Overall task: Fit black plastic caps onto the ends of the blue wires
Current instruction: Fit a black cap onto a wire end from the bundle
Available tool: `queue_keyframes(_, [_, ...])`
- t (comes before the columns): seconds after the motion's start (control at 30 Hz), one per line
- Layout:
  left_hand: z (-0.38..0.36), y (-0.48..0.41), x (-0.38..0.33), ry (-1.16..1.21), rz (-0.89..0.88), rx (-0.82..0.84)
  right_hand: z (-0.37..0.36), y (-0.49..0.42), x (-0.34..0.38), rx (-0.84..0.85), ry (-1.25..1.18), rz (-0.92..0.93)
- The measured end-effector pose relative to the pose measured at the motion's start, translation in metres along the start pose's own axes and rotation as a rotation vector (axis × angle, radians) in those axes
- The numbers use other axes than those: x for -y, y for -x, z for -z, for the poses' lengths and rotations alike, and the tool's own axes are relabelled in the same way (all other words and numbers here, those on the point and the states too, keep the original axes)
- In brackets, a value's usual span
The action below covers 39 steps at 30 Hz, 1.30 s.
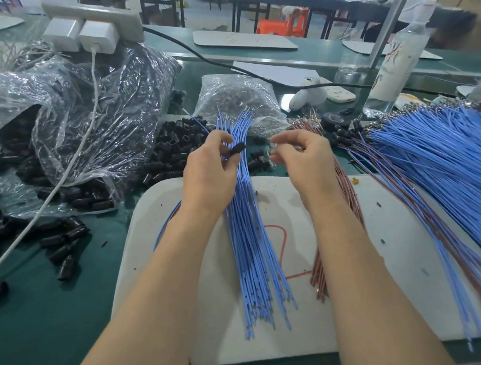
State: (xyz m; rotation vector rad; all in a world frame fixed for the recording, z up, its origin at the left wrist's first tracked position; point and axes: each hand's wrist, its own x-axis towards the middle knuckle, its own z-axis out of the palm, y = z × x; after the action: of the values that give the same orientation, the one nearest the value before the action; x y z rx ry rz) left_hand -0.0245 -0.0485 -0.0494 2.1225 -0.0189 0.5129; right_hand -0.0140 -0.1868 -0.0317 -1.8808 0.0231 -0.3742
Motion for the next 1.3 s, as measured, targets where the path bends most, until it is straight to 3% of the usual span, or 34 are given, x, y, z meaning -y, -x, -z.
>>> queue_keyframes(0.17, [-0.003,0.002,-0.001,0.026,-0.047,0.051,-0.016,0.01,0.008,0.144,0.127,0.102])
queue_keyframes(0.43, [-0.004,0.007,0.0,-0.22,-0.124,0.001,-0.021,0.012,0.005,-0.007,0.263,0.254])
queue_keyframes(0.73, [-0.004,0.007,-0.003,-0.122,-0.078,-0.057,-0.024,0.016,0.007,0.04,0.346,0.362])
queue_keyframes(0.9, [-0.002,0.003,0.003,-0.027,-0.043,-0.072,-0.017,0.014,0.013,0.184,0.244,0.222])
queue_keyframes(1.0, [-0.004,0.002,0.005,0.027,-0.031,-0.057,-0.006,0.01,0.015,0.173,0.089,0.111])
queue_keyframes(1.13, [-0.005,0.001,0.007,0.072,-0.07,-0.065,0.003,0.011,0.021,0.163,-0.111,0.087])
queue_keyframes(1.3, [-0.006,0.0,0.008,0.109,-0.122,-0.076,0.003,0.012,0.026,0.208,-0.145,0.127])
